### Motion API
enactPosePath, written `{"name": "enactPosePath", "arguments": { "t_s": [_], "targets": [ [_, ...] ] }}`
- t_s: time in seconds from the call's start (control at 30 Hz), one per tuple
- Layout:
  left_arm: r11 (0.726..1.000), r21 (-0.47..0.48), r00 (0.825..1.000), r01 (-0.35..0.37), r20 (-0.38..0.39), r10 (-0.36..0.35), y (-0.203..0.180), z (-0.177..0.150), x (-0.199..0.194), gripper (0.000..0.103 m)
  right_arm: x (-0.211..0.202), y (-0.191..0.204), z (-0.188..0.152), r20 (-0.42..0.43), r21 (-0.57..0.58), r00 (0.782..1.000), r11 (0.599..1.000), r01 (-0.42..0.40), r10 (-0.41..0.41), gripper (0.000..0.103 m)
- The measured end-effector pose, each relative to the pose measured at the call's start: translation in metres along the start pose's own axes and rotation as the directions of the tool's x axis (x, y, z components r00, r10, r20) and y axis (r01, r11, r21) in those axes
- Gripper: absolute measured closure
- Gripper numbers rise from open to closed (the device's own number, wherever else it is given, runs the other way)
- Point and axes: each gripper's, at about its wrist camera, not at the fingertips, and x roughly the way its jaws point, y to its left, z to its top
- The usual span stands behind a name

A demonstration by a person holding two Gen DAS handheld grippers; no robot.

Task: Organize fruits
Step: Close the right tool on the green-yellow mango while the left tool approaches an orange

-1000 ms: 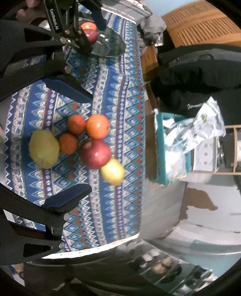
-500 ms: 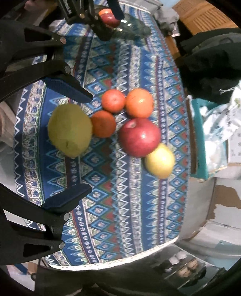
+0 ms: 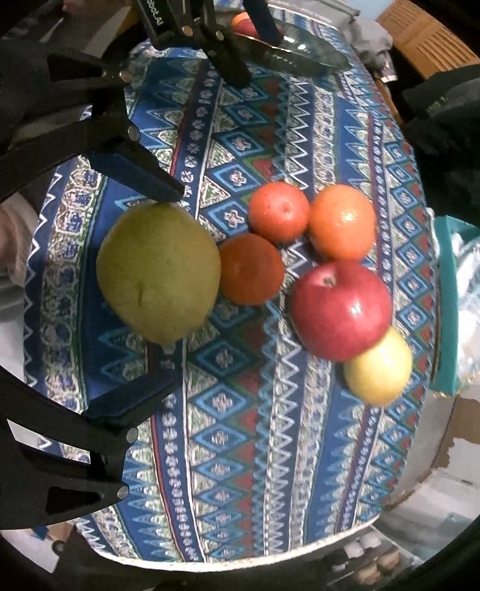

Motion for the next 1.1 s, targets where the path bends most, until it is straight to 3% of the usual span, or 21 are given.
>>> {"name": "enactPosePath", "arguments": {
  "t_s": [0.27,0.57,0.73,1.1],
  "targets": [
    [1.0,0.002,1.0,-0.001,-0.005,0.001,-0.002,0.001,0.001,0.016,0.026,0.008,0.002,-0.073,-0.024,0.997,0.999,0.036,-0.038,0.014],
    [1.0,0.005,1.0,0.005,0.003,-0.005,-0.005,0.004,-0.001,0.016,0.027,0.005,-0.004,-0.059,-0.046,0.997,0.998,0.05,-0.053,0.017],
    [1.0,-0.001,1.0,0.024,0.009,-0.024,-0.009,0.009,0.0,0.016,0.009,0.008,-0.014,-0.004,-0.067,0.995,0.992,0.103,-0.104,0.018],
    [0.996,-0.016,0.996,0.091,0.018,-0.09,-0.026,0.032,0.006,0.016,-0.021,-0.032,0.004,0.096,0.044,0.985,0.99,0.136,-0.14,0.018]
  ]
}}
